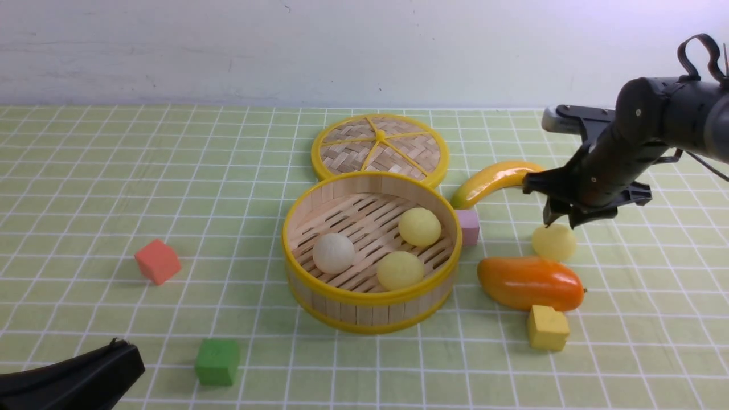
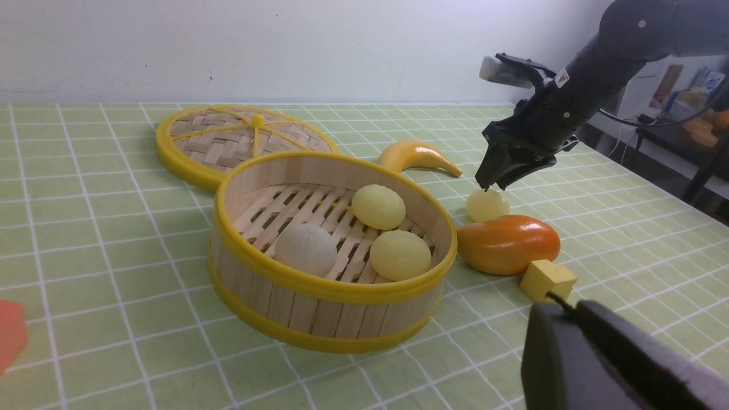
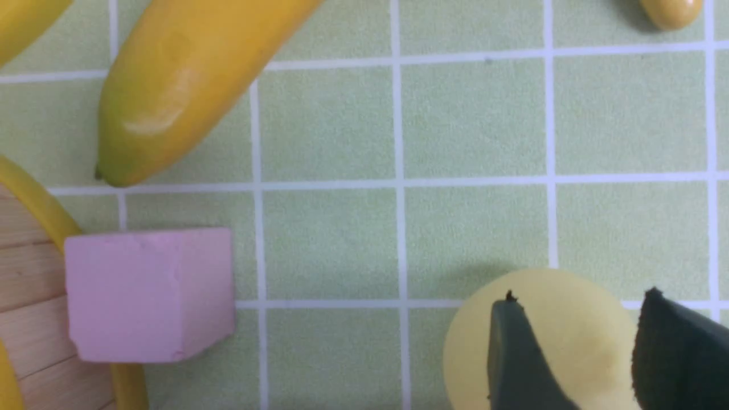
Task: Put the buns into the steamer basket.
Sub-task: Use the right arm to grab a steamed stuffed bun, then use the right arm to put the steamed stuffed bun into the steamer
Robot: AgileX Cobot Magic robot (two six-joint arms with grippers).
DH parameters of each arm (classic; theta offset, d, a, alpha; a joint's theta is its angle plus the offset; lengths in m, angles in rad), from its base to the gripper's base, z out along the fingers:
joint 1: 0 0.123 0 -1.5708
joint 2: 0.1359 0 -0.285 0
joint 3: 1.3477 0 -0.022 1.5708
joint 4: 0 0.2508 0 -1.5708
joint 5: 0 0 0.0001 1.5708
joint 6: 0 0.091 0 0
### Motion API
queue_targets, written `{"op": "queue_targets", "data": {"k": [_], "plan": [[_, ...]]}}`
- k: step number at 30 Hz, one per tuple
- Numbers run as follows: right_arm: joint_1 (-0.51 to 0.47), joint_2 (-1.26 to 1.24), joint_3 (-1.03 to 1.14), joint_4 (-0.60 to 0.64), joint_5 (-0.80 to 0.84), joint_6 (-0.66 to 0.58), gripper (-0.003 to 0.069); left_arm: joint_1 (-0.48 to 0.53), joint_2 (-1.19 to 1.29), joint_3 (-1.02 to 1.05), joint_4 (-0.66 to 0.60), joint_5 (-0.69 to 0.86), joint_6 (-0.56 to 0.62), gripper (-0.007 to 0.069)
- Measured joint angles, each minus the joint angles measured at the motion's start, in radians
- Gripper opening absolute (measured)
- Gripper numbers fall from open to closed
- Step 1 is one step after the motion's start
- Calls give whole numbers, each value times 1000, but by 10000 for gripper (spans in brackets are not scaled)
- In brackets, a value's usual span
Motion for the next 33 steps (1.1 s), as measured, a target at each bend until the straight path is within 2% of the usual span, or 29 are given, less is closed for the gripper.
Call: {"op": "queue_targets", "data": {"k": [7, 11, 17, 18, 19, 21, 27, 33], "plan": [[0, 24, 0, 5, 7, 0, 296, 0, 0, 0, 0, 0, 0, 27], [0, 32, 0, 5, 8, 0, 263, 0, 0, 0, 0, 0, 0, 29], [0, 32, -1, 5, 17, -15, 107, 0, 0, 0, 0, 0, 0, 31], [0, 32, -1, 5, 17, -17, 100, 0, 0, 0, 0, 0, 0, 31], [0, 30, -1, 5, 29, -33, 41, 0, 0, 0, 0, 0, 0, 31], [0, 22, -1, 5, 43, -48, 3, 0, 0, 0, 0, 0, 0, 31], [15, -75, -1, 21, 100, -90, -1, 0, 0, 0, 0, 0, 0, 36], [114, -182, -18, 158, 79, -194, 0, 0, 0, 0, 0, 0, 0, 39]]}}
